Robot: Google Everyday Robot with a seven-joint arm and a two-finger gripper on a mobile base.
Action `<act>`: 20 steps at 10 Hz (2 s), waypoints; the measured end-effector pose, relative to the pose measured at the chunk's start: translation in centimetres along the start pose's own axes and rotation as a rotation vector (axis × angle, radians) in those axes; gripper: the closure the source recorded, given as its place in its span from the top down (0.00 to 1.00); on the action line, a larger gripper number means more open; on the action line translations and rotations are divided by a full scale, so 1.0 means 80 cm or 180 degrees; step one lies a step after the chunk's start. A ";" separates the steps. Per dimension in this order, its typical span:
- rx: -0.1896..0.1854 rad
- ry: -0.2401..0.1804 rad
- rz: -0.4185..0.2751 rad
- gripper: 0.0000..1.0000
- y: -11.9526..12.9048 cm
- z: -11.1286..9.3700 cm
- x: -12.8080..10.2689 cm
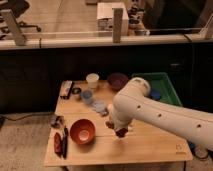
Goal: Place grapes in red bowl
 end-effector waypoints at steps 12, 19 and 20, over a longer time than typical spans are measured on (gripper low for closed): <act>-0.0064 -0.0126 -0.0377 0.02 -0.041 0.026 -0.085; -0.0076 -0.0194 -0.0496 0.02 -0.060 0.049 -0.108; -0.0087 -0.0203 -0.0528 0.02 -0.061 0.052 -0.111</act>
